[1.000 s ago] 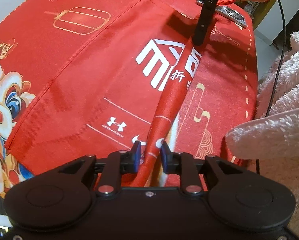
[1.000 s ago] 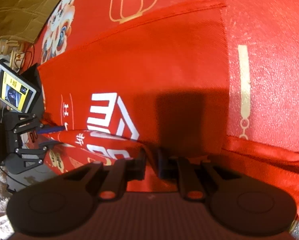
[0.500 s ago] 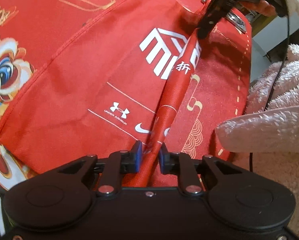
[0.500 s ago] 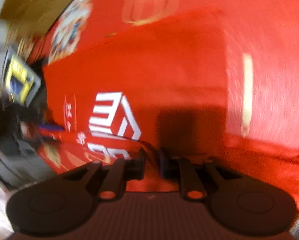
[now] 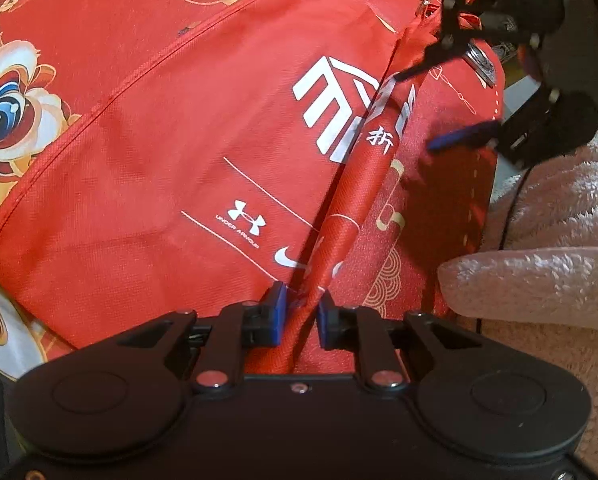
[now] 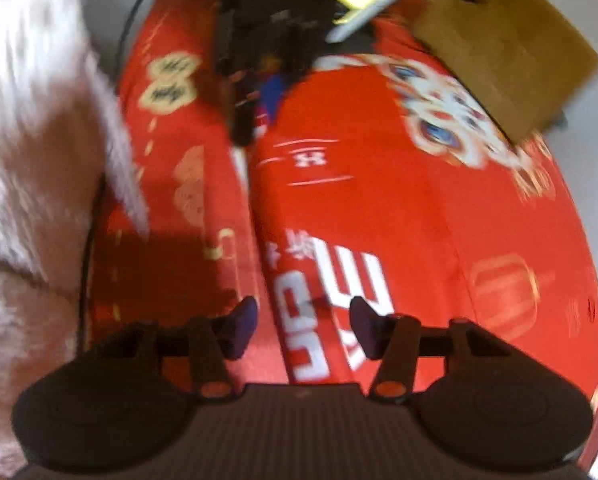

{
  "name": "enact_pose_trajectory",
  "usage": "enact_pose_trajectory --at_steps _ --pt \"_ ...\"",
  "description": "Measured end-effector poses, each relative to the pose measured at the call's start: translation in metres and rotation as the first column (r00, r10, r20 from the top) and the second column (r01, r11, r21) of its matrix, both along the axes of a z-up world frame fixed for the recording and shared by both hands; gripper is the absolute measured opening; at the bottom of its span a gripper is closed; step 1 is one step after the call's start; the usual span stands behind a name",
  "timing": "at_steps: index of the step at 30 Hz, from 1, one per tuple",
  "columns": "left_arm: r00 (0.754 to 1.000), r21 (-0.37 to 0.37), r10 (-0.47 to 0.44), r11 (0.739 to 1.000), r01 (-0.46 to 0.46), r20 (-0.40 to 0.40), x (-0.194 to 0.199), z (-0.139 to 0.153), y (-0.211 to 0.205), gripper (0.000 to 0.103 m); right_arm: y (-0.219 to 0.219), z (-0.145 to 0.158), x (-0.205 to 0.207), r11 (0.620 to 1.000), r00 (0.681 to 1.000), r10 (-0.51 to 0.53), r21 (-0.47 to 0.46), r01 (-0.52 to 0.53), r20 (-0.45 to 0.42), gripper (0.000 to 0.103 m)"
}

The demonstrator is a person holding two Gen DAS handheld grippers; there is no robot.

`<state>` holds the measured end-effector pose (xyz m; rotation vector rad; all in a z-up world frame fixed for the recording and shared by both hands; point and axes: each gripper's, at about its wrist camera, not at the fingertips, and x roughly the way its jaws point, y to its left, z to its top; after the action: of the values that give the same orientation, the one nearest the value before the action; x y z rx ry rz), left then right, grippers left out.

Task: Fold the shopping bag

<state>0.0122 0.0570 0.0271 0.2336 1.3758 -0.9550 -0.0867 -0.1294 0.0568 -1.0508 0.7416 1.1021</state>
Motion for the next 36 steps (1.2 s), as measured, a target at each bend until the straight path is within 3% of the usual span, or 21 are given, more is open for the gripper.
enact_pose_trajectory --at_steps 7,10,12,16,20,24,28,30,32,33,34,36 --pt "0.999 -0.015 0.034 0.999 -0.034 0.001 -0.002 -0.001 0.003 0.017 0.017 -0.025 0.001 0.996 0.997 0.052 -0.072 -0.048 0.055 0.024" --pt "0.999 -0.004 0.019 1.000 -0.019 0.027 -0.009 0.001 0.000 0.017 0.015 -0.018 0.009 0.999 0.998 -0.030 -0.043 0.028 -0.049 0.010" --pt "1.000 -0.002 -0.013 1.000 0.013 0.022 -0.017 0.003 -0.008 0.017 0.008 -0.013 0.021 0.993 0.980 -0.117 -0.009 0.117 -0.159 0.009" --pt "0.998 -0.014 -0.070 0.997 0.070 0.009 -0.033 0.002 -0.022 0.017 -0.013 -0.012 0.048 0.946 0.878 -0.281 0.039 0.320 -0.387 0.009" --pt "0.998 -0.026 -0.065 0.998 0.065 0.022 -0.035 0.006 -0.023 0.018 -0.040 -0.019 0.076 0.863 0.724 -0.378 0.063 0.501 -0.577 0.010" --pt "0.995 -0.009 -0.061 0.998 0.062 0.076 -0.036 0.013 -0.020 0.024 -0.056 -0.029 0.097 0.805 0.589 -0.399 0.040 0.592 -0.703 0.011" --pt "0.983 0.047 -0.102 0.994 0.096 0.149 -0.040 0.021 -0.023 0.033 -0.053 -0.033 0.114 0.798 0.522 -0.402 -0.009 0.603 -0.752 0.010" --pt "0.974 0.073 -0.126 0.991 0.115 0.187 -0.041 0.023 -0.022 0.035 -0.053 -0.036 0.120 0.802 0.473 -0.410 -0.061 0.594 -0.780 0.010" --pt "0.958 0.094 -0.148 0.987 0.129 0.247 -0.044 0.029 -0.021 0.038 -0.047 -0.040 0.132 0.799 0.429 -0.441 -0.127 0.588 -0.789 0.010" --pt "0.941 0.110 -0.166 0.984 0.139 0.296 -0.048 0.034 -0.022 0.039 -0.039 -0.046 0.138 0.803 0.427 -0.453 -0.150 0.577 -0.783 0.010" --pt "0.915 0.132 -0.189 0.980 0.151 0.355 -0.053 0.039 -0.025 0.039 -0.033 -0.047 0.142 0.808 0.428 -0.461 -0.168 0.564 -0.778 0.010" --pt "0.856 0.160 -0.226 0.972 0.170 0.464 -0.063 0.047 -0.028 0.035 -0.024 -0.051 0.151 0.795 0.394 -0.489 -0.213 0.568 -0.778 0.010"
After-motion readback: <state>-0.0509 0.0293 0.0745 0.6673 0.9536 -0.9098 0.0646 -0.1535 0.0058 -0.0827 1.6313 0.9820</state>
